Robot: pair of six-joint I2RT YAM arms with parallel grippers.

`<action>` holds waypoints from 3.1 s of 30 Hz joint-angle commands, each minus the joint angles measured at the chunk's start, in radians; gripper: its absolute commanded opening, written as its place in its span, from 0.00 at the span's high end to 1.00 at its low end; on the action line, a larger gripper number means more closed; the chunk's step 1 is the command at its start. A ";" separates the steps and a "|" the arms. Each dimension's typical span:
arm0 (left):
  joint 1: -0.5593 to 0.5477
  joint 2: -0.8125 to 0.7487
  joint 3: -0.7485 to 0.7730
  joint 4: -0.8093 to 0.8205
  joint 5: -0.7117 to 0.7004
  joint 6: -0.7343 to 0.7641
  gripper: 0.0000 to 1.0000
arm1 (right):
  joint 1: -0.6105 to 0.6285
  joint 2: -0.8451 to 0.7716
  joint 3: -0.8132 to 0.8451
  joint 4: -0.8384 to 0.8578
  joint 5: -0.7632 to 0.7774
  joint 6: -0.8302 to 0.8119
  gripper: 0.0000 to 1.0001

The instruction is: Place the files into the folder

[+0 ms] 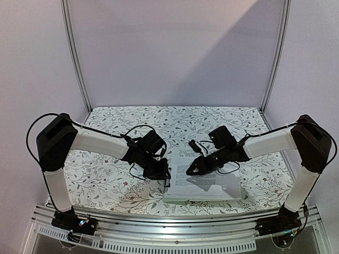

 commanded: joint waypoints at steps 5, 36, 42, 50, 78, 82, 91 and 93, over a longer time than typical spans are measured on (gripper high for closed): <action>0.008 0.046 -0.032 -0.051 -0.024 0.000 1.00 | 0.009 0.103 0.007 0.157 -0.103 0.064 0.72; 0.018 -0.004 -0.099 0.068 -0.003 -0.022 1.00 | 0.014 0.336 0.121 -0.052 0.025 0.085 0.72; 0.034 -0.005 -0.137 0.091 0.017 -0.040 1.00 | 0.014 0.316 0.128 -0.137 0.043 0.098 0.72; 0.039 0.005 -0.131 0.071 0.008 -0.051 1.00 | 0.014 0.275 0.162 -0.280 0.096 0.087 0.72; 0.041 0.015 -0.135 0.103 0.029 -0.042 1.00 | 0.037 0.325 0.300 -0.337 0.071 0.120 0.72; 0.042 0.024 -0.131 0.104 0.034 -0.040 1.00 | 0.039 0.329 0.309 -0.330 0.062 0.127 0.72; 0.042 0.029 -0.130 0.105 0.040 -0.040 1.00 | 0.048 0.332 0.313 -0.305 0.039 0.135 0.72; 0.042 0.029 -0.132 0.106 0.041 -0.040 1.00 | 0.048 0.332 0.313 -0.296 0.036 0.136 0.72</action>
